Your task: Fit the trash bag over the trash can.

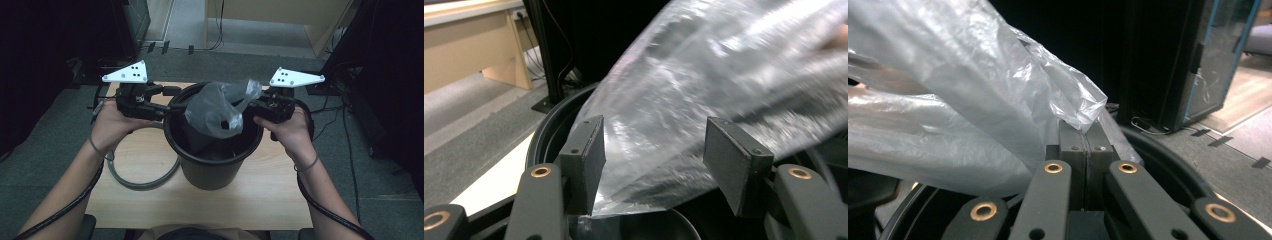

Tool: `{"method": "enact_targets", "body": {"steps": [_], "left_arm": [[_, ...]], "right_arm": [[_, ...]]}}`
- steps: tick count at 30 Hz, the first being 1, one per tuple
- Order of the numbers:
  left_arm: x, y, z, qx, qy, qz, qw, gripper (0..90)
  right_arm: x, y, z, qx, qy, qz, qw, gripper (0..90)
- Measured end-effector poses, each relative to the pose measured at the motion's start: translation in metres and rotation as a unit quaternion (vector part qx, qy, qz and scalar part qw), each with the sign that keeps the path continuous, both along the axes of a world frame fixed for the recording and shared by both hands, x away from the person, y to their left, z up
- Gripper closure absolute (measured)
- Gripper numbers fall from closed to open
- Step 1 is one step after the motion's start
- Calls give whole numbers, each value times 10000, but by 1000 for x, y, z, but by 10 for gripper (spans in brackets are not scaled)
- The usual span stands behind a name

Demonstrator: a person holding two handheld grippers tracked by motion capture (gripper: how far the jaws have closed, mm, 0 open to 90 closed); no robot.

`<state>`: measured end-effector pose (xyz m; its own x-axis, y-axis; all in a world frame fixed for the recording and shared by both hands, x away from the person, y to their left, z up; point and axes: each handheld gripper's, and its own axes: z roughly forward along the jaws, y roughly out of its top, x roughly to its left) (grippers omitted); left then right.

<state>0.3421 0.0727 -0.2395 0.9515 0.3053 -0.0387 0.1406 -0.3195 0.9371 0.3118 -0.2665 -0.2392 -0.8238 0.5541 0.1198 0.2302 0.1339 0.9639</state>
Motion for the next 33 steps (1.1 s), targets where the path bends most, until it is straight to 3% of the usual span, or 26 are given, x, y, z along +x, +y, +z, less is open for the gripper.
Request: {"method": "enact_targets", "body": {"steps": [10, 16, 22, 28, 33], "left_arm": [[-22, -10, 0, -12, -146, -205, 9997, 384], [-31, -18, -8, 59, -152, -169, 9997, 373], [-33, -28, -16, 123, -7, -235, 9996, 420], [-28, -38, -15, -4, 462, -215, 9987, 461], [-24, -44, -15, -19, 684, -22, 9977, 444]], "right_arm": [[17, 4, 11, 77, 63, -362, 9993, 900], [24, 9, 11, 26, 61, -451, 9990, 900], [27, 13, 10, 28, 93, -489, 9988, 900], [28, 17, 9, 65, 163, -497, 9986, 900], [28, 18, 8, 58, 195, -496, 9986, 900]]}}
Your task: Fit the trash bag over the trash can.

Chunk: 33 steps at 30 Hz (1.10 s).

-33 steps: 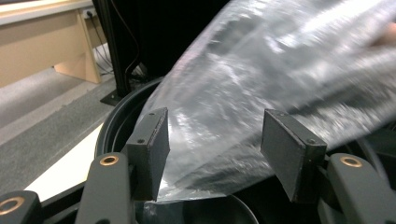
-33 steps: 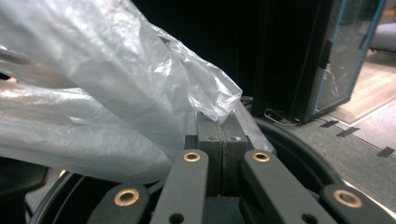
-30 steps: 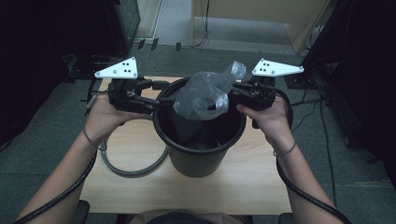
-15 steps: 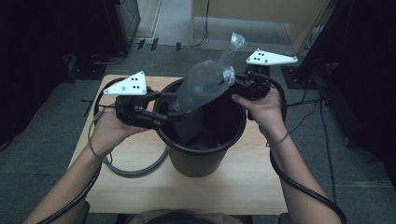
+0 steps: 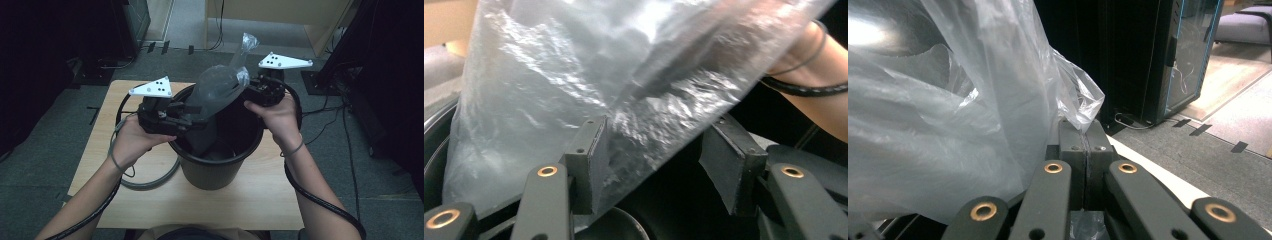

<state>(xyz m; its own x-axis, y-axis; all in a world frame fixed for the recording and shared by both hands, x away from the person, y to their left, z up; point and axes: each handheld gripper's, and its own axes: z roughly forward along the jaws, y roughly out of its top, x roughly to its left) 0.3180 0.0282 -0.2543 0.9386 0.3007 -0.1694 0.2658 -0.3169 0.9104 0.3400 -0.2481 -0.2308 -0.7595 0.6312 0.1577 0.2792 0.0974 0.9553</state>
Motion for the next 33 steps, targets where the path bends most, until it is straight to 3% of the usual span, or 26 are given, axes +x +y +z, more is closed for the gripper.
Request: {"method": "enact_targets", "body": {"steps": [3, 5, 8, 13, 18, 26, 33], "left_arm": [[4, -1, -1, 1, 31, 121, 9999, 518], [7, 1, -1, -93, 99, 106, 9999, 630], [13, 3, 0, -195, 281, 62, 9994, 734], [21, 16, 2, -354, 418, 54, 9985, 897], [27, 32, 4, -396, 535, 178, 9976, 900], [40, 62, 8, -450, 502, 552, 9962, 900], [52, 89, 11, -479, 551, 901, 9933, 900]], "right_arm": [[0, 1, 0, 7, 12, 14, 10000, 900], [-1, 2, -1, 19, 27, 35, 10000, 900], [-2, 2, -3, 13, 38, 57, 10000, 900], [-4, -3, -4, 9, 78, 52, 10000, 900], [-9, -16, -9, -11, 127, -11, 9999, 900], [-18, -43, -12, 14, 156, -168, 9997, 900], [-23, -67, -13, -11, 215, -298, 9993, 900]]}}
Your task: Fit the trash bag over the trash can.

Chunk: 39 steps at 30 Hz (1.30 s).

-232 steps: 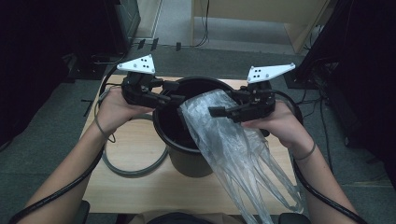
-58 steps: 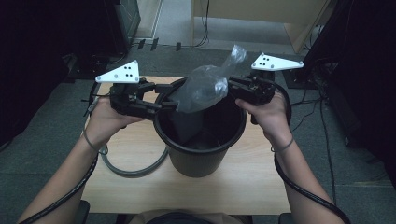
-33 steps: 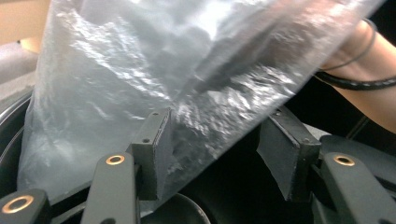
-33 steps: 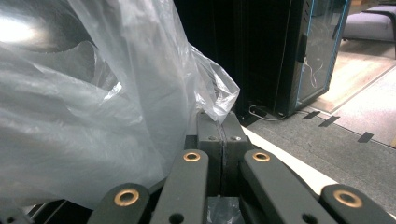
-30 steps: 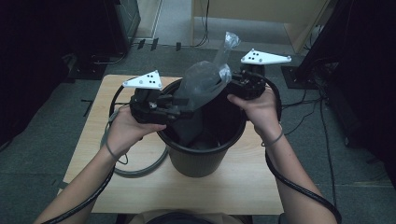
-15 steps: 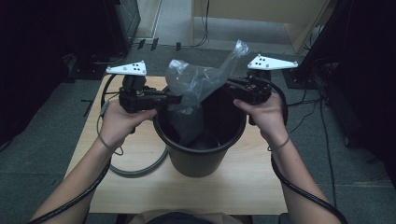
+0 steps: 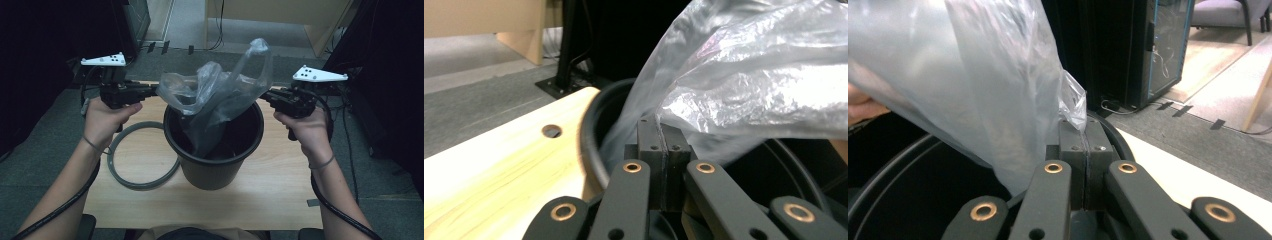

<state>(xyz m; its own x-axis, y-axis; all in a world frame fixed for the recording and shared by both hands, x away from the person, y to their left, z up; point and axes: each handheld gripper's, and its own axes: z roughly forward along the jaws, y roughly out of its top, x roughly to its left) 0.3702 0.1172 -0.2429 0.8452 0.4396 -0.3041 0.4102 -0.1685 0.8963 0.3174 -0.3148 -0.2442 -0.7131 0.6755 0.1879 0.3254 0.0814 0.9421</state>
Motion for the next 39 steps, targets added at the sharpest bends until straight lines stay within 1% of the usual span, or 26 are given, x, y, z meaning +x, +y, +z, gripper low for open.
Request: {"method": "enact_targets", "body": {"steps": [7, 12, 15, 20, 22, 24, 25, 26, 28, 29, 31, 33, 36, 39], "left_arm": [[7, 22, -1, 41, 130, 219, 9997, 900], [8, 32, -3, 66, 214, 269, 9994, 900], [9, 39, -5, 46, 295, 261, 9992, 900], [10, 50, -8, 54, 399, 156, 9991, 900], [9, 50, -9, 166, 386, 140, 9990, 900], [8, 48, -10, 168, 387, 50, 9991, 900], [8, 46, -10, 183, 389, -26, 9991, 898], [7, 45, -10, 177, 368, -34, 9992, 837], [6, 42, -8, 156, 340, -143, 9992, 779], [5, 42, -6, 168, 278, -148, 9994, 748], [3, 40, -2, 138, 203, -212, 9995, 677], [1, 40, 2, 109, 163, -276, 9994, 610], [-3, 41, 8, 111, 99, -375, 9992, 554], [-7, 43, 13, 152, -13, -426, 9990, 513]], "right_arm": [[-5, -22, -1, -31, 84, -112, 9999, 900], [-7, -35, -2, -92, 207, -119, 9997, 900], [-7, -41, -4, -179, 280, -119, 9994, 900], [-7, -56, -10, -235, 427, -174, 9987, 900], [-8, -60, -13, -275, 432, -194, 9985, 900], [-9, -61, -15, -357, 415, -256, 9982, 900], [-10, -61, -15, -360, 422, -264, 9981, 889], [-10, -60, -16, -335, 328, -205, 9987, 818], [-11, -60, -15, -260, 263, -77, 9993, 762], [-12, -60, -14, -276, 224, -40, 9994, 736], [-13, -60, -12, -326, 101, 54, 9994, 623], [-14, -61, -10, -369, 9, 104, 9993, 530], [-17, -65, -7, -290, -12, 231, 9993, 468], [-21, -69, -5, -297, -83, 300, 9991, 412]]}}
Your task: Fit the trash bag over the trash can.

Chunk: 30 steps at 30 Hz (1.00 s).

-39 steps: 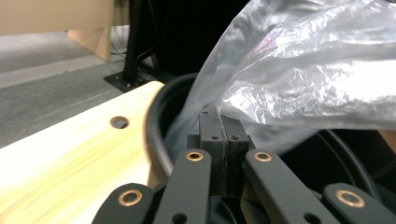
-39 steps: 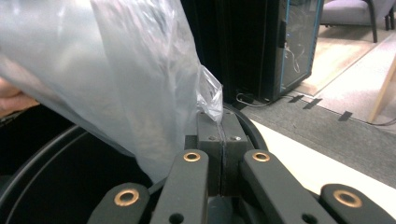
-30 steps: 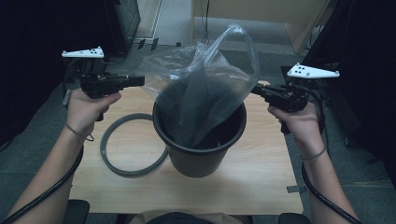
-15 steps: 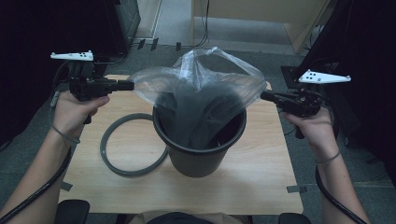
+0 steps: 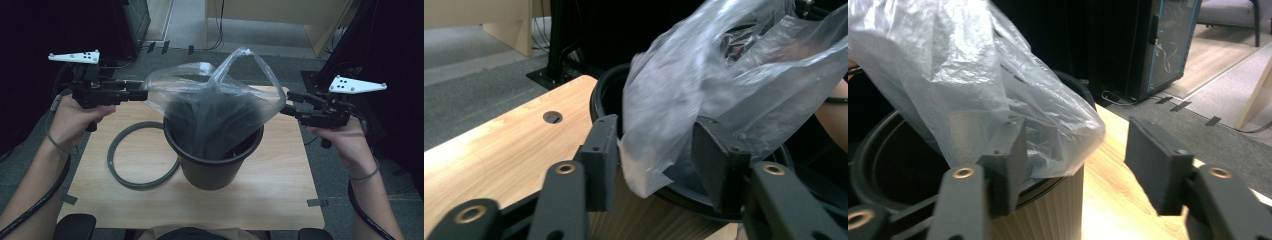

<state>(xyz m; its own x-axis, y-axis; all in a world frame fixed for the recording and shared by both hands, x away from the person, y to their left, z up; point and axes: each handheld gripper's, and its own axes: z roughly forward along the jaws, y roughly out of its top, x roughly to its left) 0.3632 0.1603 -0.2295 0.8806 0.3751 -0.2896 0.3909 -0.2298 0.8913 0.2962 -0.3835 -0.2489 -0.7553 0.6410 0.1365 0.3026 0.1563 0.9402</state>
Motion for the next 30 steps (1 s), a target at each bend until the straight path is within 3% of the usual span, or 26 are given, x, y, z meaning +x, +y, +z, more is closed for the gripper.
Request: {"method": "enact_targets", "body": {"steps": [4, 6, 10, 14, 16, 19, 21, 23, 30], "left_arm": [[-5, 7, 6, -61, -86, -7, 9999, 450], [-6, 10, 11, -58, -127, 28, 9999, 463], [-9, 9, 21, 10, -328, 36, 9995, 651], [-13, -2, 32, 24, -468, -167, 9988, 744], [-18, -11, 35, 74, -522, -323, 9981, 755], [-22, -20, 36, 187, -588, -434, 9972, 715], [-23, -27, 34, 419, -702, -320, 9961, 591], [-21, -32, 33, 540, -732, -276, 9955, 527], [-12, -42, 17, 890, -679, -211, 9935, 396]], "right_arm": [[-5, -7, 4, 51, -30, 71, 10000, 402], [-6, -11, 7, 106, -24, 37, 9999, 470], [-10, -16, 20, 284, -136, -76, 9995, 748], [-8, -10, 33, 338, -260, -141, 9990, 856], [-5, -3, 36, 422, -255, 2, 9988, 873], [-3, 10, 38, 392, -277, 244, 9985, 875], [-1, 19, 38, 317, -288, 357, 9984, 848], [2, 26, 36, 252, -240, 429, 9985, 806], [13, 43, 20, -44, 47, 674, 9977, 541]]}}
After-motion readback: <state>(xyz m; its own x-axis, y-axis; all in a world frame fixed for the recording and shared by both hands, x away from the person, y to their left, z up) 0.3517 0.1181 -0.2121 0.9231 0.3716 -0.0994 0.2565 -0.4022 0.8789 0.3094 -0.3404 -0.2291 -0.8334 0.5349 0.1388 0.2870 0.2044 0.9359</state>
